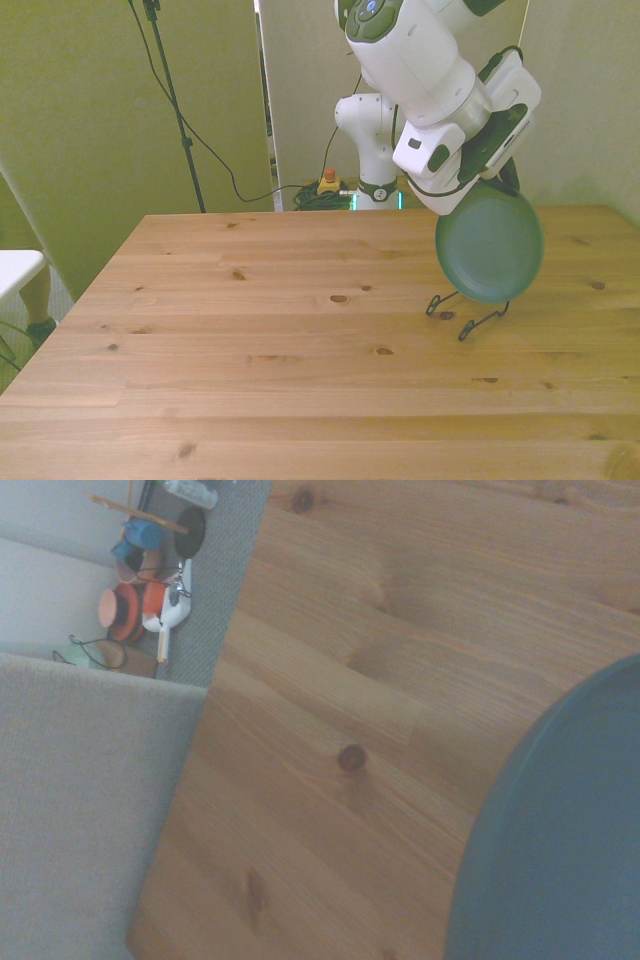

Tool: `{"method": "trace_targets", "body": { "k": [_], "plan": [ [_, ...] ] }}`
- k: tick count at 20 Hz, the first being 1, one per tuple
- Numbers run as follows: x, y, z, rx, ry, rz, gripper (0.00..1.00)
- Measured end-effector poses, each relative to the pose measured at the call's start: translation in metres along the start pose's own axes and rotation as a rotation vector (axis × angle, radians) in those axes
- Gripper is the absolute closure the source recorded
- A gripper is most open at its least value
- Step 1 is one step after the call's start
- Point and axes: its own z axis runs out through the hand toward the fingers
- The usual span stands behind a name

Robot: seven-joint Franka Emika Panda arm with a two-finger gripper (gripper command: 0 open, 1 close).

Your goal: Load the plate

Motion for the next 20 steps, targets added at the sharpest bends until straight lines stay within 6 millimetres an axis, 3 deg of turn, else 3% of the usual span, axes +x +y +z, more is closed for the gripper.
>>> {"method": "trace_targets", "body": {
  "k": [7, 20],
  "plan": [
    [0.018, -0.002, 0.010, 0.004, -0.019, -0.003, 1.00],
    [0.032, 0.006, 0.021, 0.004, -0.040, -0.006, 1.00]
  ]
}}
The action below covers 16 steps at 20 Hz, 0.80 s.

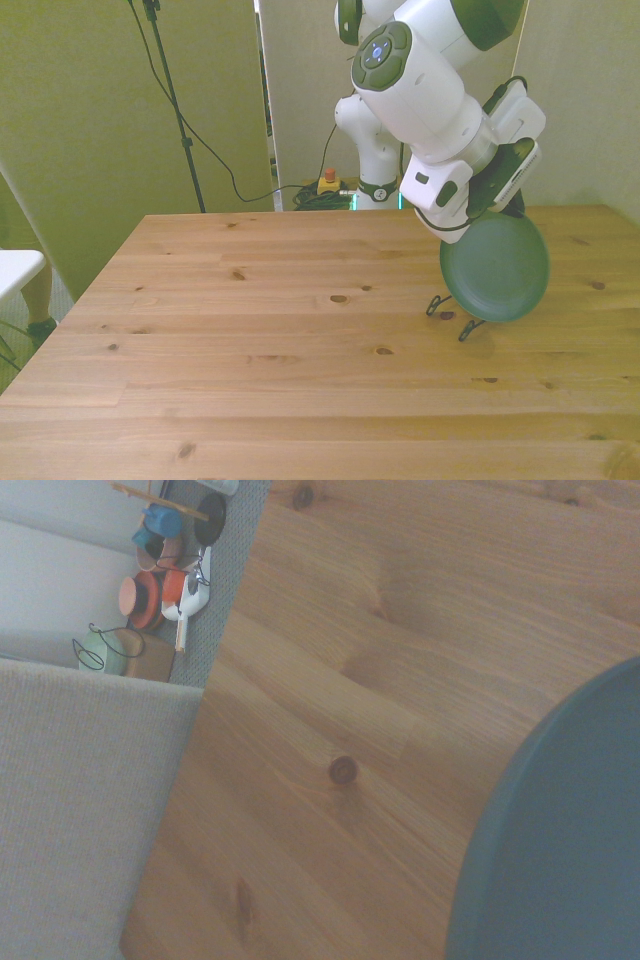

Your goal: Load the plate

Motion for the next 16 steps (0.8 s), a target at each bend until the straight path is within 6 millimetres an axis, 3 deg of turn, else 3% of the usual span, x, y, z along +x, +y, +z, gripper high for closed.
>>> {"method": "trace_targets", "body": {
  "k": [2, 3, 16],
  "plan": [
    [0.001, 0.001, -0.001, 0.001, 0.001, 0.000, 1.00],
    [0.001, 0.002, -0.001, 0.001, 0.001, 0.001, 0.00],
    [0.011, 0.009, -0.010, 0.004, 0.000, 0.007, 0.00]
  ]
}}
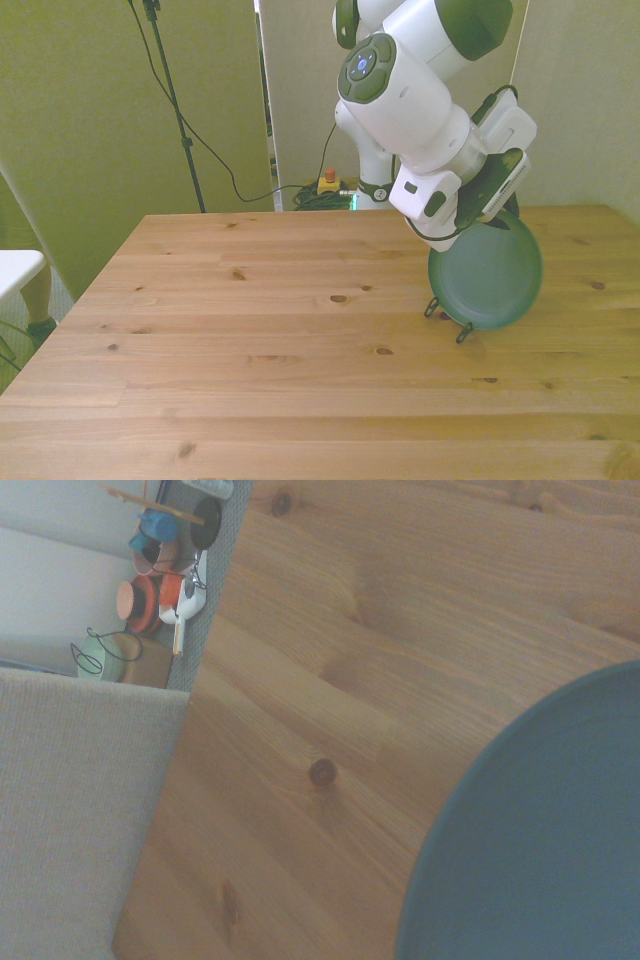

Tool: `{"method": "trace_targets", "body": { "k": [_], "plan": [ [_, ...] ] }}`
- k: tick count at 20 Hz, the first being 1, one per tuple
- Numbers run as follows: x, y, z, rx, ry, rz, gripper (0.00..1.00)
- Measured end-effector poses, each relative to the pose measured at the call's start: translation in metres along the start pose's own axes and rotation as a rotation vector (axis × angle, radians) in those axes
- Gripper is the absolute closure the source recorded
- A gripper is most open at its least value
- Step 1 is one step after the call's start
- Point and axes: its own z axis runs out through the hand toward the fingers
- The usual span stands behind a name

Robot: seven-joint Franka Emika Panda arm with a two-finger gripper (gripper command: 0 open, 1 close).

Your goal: Load the plate

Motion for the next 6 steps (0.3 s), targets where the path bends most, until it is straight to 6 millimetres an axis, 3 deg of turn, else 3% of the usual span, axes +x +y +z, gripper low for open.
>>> {"method": "trace_targets", "body": {
  "k": [3, 6],
  "plan": [
    [-0.009, -0.009, -0.015, -0.003, 0.012, -0.016, 0.00],
    [-0.031, -0.024, -0.039, -0.027, 0.061, -0.029, 0.00]
  ]
}}
